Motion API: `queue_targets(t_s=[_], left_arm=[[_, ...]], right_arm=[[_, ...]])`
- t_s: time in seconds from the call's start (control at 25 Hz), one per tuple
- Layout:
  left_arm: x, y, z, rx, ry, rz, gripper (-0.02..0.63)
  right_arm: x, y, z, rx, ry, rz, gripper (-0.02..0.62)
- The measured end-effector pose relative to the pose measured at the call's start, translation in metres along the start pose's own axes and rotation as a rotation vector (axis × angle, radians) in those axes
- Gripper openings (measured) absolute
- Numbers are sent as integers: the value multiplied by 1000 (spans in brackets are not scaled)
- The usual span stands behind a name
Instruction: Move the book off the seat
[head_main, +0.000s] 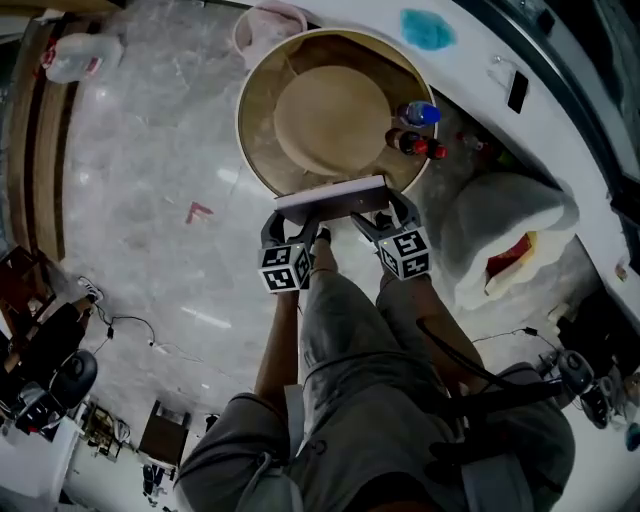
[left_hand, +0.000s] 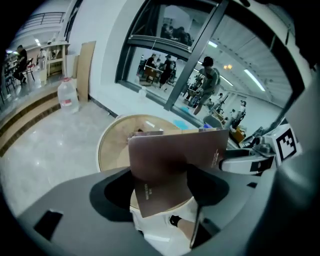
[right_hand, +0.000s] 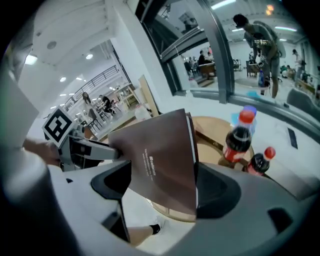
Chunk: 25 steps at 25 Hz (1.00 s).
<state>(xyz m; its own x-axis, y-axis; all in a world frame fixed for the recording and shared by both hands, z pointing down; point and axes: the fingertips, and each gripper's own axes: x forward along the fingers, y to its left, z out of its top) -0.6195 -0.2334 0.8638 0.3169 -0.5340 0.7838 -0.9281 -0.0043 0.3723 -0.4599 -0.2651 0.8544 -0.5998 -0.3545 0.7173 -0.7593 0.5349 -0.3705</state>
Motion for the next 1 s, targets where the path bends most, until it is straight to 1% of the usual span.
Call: queue_targets(t_s=[0.16,0.32,0.44,0.52,0.64,0.72,0.8,1.0], left_arm=[[67,21,-38,-22,51,5,336],[104,33,-64,-26,55,28,336],[125,38,-64,-20,16,46,336],[137,40,-63,-14,-16,52,336],[158,45,-72,-47,-52,48,337],[173,51,-72,-71,-104,47,345],[178,54,-66,-74,-151,47,344],[177,56,-63,-63,-194,46,344]], right_arm=[[54,-38,-47,45,35,-43,410],[86,-60,-78,66,43,-71,410],[106,-76,-87,65,31,-90,410],[117,-86,-91,69,10,-119,410],[133,-97,-100,49,-12,-162,410],[145,-104,-101,45,-51,-154,411],[150,-106,-96,46,-96,-138,411],[152,-106,-90,29,-149,-114,411]])
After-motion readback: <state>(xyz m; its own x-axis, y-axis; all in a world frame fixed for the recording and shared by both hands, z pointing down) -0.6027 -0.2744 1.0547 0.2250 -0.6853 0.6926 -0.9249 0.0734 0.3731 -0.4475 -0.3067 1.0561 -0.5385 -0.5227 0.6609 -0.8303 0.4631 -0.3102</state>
